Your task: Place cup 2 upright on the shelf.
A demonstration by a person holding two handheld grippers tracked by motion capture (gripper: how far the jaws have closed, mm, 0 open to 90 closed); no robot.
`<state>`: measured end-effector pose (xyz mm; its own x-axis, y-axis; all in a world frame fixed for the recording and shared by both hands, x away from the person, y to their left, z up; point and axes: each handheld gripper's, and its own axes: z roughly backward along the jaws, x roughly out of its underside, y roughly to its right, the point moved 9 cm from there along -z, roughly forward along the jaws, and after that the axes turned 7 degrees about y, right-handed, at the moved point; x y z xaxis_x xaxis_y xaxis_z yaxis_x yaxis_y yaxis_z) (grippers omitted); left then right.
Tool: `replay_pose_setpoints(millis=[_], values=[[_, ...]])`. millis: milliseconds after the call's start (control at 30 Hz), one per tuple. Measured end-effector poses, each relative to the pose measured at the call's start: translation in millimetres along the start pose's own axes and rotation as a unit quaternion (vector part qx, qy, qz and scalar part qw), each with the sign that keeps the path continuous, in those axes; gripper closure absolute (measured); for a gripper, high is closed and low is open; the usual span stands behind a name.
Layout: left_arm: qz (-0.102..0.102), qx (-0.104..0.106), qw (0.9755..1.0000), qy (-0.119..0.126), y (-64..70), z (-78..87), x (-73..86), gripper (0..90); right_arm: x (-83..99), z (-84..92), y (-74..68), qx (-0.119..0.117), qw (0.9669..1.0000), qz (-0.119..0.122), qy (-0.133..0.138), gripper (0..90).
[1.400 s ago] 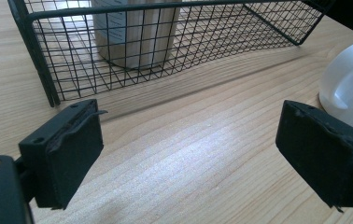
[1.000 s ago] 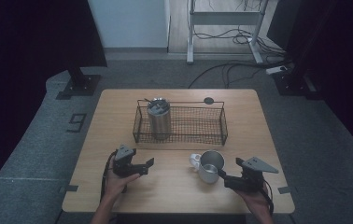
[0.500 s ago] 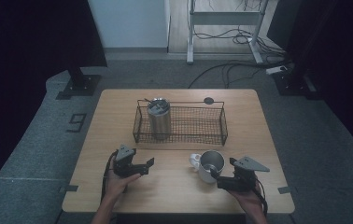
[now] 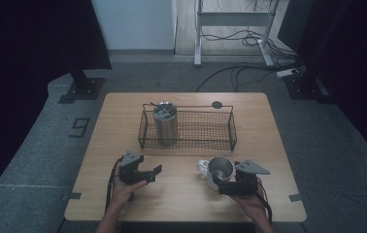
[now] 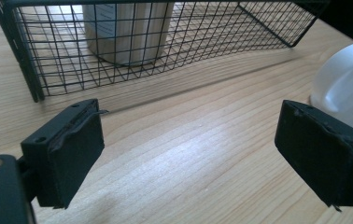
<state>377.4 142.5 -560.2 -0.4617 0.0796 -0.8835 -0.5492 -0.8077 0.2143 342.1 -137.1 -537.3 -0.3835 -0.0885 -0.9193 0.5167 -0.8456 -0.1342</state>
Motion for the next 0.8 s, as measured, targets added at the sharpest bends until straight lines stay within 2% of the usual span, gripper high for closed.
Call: replay_pose_setpoints(millis=[267, 400, 467, 800], values=[[0.000, -0.001, 1.0000, -0.001, -0.7, 0.4, 0.2, 8.2, 3.7, -13.5, -3.7, -0.007, 0.9998, 0.013, -0.010, 0.0], [0.007, 0.008, 0.9999, 0.000, 1.2, 0.7, -0.5, 8.3, 6.3, -18.3, -4.6, -0.008, 0.9997, 0.019, -0.015, 0.0], [0.008, 0.008, 0.9999, 0.001, 1.1, 1.1, -0.9, 8.3, 8.5, -20.6, -4.3, -0.005, 0.9996, 0.024, -0.016, 2.7], [0.006, 0.006, 1.0000, -0.001, 0.2, 0.9, 0.0, 8.4, 8.9, -20.5, -2.8, 0.002, 0.9987, 0.051, -0.007, 5.9]])
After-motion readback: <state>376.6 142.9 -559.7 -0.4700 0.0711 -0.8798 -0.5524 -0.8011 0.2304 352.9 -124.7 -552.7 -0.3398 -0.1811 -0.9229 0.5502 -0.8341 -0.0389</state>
